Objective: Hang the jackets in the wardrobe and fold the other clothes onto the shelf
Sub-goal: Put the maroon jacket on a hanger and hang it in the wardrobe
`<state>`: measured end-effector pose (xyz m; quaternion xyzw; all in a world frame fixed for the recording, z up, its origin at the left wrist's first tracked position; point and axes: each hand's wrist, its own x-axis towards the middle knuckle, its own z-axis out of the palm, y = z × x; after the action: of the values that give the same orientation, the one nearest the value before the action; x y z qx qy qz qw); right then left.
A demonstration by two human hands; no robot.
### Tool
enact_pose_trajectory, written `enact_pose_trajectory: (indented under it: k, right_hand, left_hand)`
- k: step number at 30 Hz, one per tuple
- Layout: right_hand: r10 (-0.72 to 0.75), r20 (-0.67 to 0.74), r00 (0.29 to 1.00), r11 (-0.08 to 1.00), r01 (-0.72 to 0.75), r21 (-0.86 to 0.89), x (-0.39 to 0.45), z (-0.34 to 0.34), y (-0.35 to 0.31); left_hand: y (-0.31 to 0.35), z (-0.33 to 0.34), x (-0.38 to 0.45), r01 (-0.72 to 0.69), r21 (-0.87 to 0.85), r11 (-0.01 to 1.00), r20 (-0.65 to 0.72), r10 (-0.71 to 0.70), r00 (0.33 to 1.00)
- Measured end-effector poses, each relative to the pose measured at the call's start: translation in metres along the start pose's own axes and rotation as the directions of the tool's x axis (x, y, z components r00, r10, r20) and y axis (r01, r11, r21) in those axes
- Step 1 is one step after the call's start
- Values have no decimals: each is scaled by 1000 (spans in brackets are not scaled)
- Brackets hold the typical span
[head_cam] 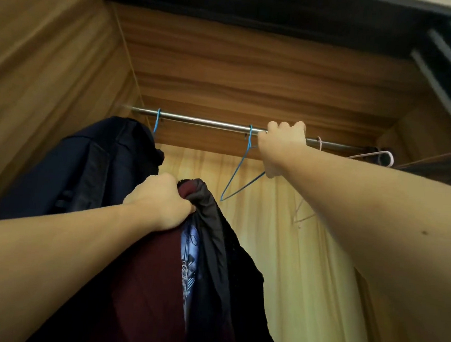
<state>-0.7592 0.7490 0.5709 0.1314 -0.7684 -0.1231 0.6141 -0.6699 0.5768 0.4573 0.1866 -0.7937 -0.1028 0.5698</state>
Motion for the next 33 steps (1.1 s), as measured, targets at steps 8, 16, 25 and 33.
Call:
enact_pose_trajectory:
  k: [8, 16, 25, 33]
  right_hand:
    - [-23, 107, 994, 986, 4, 169, 14, 38, -3]
    - [133, 151, 980, 851, -190, 489, 14, 45, -12]
    - [296, 159, 942, 744, -332, 579, 19, 45, -14]
    - [290, 394, 872, 313, -475, 822, -68, 72, -46]
  left_hand:
    - [4, 18, 3, -11, 78, 997, -3, 11, 1000]
    - [-3, 19, -3, -1, 39, 999, 5, 0, 1000]
    - [-16, 8, -10, 7, 12, 1000, 29, -7, 1000]
    - [-17, -1, -39, 11, -26, 1000, 40, -10, 999]
